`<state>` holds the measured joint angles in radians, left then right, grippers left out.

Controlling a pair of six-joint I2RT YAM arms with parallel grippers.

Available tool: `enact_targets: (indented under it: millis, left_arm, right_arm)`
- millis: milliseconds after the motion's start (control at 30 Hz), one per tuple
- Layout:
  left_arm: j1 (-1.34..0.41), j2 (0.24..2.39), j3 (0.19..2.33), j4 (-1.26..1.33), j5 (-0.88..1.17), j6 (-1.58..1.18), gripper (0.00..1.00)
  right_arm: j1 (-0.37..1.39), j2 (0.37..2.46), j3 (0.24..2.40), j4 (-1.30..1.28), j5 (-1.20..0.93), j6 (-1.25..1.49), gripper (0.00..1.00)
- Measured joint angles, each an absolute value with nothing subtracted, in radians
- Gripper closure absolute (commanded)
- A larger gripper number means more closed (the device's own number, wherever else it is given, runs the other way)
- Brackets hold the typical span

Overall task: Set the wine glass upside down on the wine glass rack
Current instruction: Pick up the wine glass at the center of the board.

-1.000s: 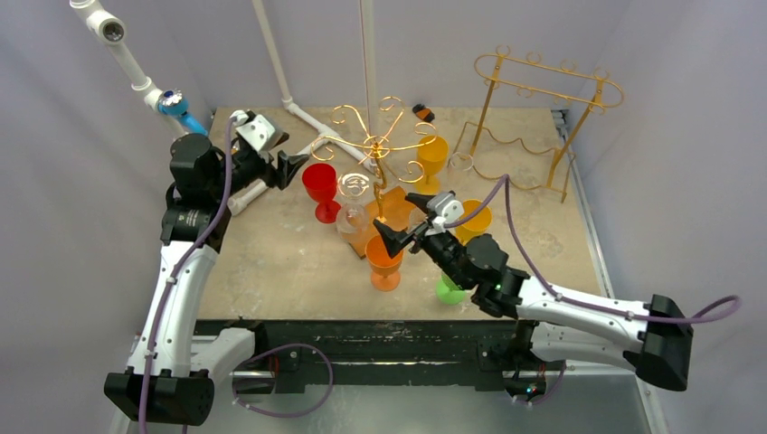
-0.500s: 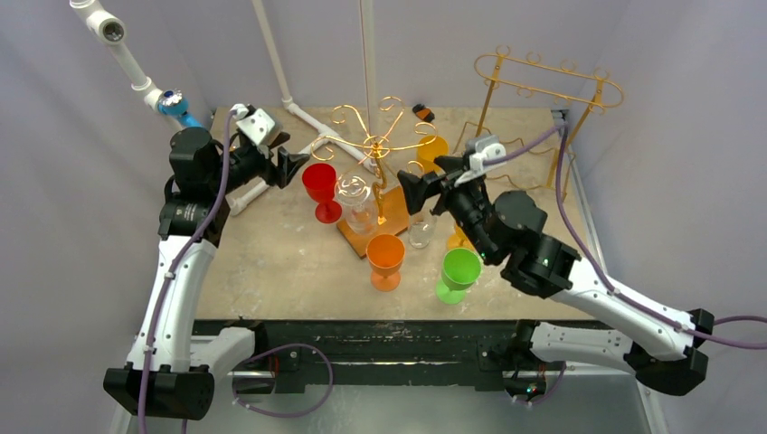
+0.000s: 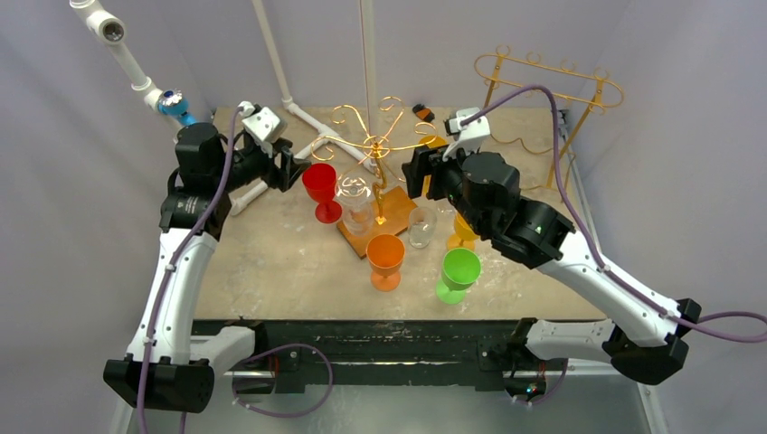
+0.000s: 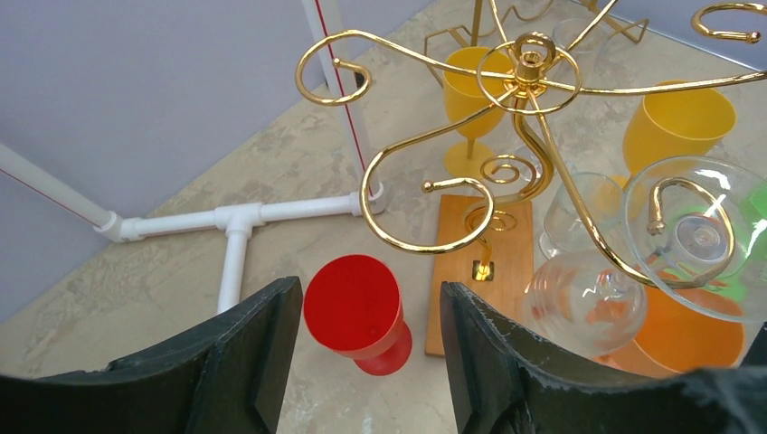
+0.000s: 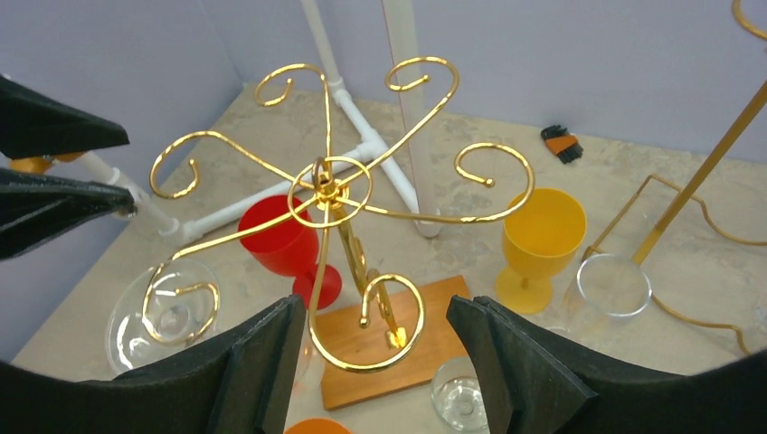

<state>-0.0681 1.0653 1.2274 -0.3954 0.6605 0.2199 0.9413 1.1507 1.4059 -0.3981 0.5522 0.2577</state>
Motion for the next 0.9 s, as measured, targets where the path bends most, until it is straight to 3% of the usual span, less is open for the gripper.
enact_targets:
  millis: [233,467,900]
  left_arm:
    - [-0.068,1.085,1.339,-0.525,0.649,0.220,0.33]
    - [-0.069,1.072,1.377,-0.607,0.649,0.215,0.23]
    - [-0.069,1.062,1.414,-0.701,0.642,0.209,0.21]
  right_arm:
    - [0.943,1.130,1.382,-0.527,0.451,0.316,0.25]
    - [1.024,1.060,1.177,-0.608,0.397,0.413,0.24]
    - [1.062,1.157,1.045,-0.570,0.390,0.487,0.41]
